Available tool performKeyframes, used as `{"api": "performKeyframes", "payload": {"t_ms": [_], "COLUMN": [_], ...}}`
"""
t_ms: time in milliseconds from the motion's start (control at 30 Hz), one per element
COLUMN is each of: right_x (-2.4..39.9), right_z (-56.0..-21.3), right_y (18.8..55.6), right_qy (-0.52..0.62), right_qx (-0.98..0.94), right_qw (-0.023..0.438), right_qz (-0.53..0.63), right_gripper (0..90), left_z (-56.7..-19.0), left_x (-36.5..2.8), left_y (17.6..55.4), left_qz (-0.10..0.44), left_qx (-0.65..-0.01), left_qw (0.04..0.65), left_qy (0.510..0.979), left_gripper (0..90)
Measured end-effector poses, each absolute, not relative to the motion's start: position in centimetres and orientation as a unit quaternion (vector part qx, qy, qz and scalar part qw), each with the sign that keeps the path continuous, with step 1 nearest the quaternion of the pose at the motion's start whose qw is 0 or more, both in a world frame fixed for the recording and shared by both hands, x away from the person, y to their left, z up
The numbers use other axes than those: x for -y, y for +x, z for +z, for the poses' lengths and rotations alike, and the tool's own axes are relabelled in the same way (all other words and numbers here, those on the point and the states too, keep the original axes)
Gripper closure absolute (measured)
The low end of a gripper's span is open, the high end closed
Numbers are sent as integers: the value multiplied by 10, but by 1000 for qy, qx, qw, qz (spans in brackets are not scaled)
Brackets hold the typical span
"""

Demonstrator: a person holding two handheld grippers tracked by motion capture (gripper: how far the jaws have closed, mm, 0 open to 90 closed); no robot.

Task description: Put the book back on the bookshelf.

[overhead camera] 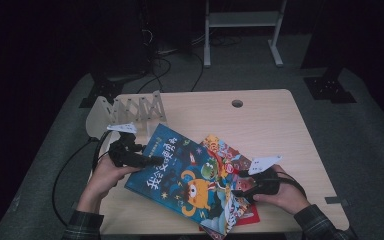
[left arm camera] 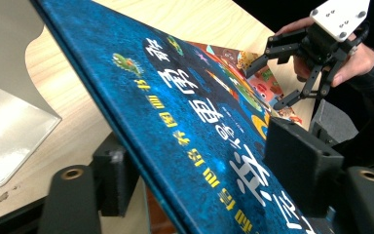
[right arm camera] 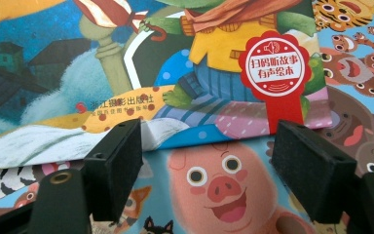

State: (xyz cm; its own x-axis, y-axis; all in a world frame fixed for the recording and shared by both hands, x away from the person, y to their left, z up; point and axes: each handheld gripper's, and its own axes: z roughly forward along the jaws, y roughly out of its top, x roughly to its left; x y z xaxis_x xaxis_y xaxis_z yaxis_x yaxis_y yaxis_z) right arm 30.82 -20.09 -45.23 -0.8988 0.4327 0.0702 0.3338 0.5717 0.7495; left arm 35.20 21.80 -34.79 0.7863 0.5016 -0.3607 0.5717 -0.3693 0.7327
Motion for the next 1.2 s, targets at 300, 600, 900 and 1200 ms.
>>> {"api": "performKeyframes", "payload": {"t_ms": [300, 600, 900, 1200], "right_x": [202, 202, 199, 196], "right_z": [-454, -455, -456, -456], "right_y": [306, 302, 300, 301], "right_qy": [221, 226, 225, 237], "right_qx": [-883, -881, -883, -880], "right_qw": [66, 70, 83, 87], "right_qz": [409, 410, 402, 402], "right_gripper": [202, 130, 118, 122], "left_z": [-333, -314, -288, -266], "left_x": [-211, -195, -179, -162], "left_y": [359, 371, 387, 399], "left_qz": [-48, -46, -75, -84], "left_qx": [-329, -335, -337, -313], "left_qw": [443, 417, 412, 412], "left_qy": [833, 844, 843, 851], "left_gripper": [410, 525, 620, 684]}}
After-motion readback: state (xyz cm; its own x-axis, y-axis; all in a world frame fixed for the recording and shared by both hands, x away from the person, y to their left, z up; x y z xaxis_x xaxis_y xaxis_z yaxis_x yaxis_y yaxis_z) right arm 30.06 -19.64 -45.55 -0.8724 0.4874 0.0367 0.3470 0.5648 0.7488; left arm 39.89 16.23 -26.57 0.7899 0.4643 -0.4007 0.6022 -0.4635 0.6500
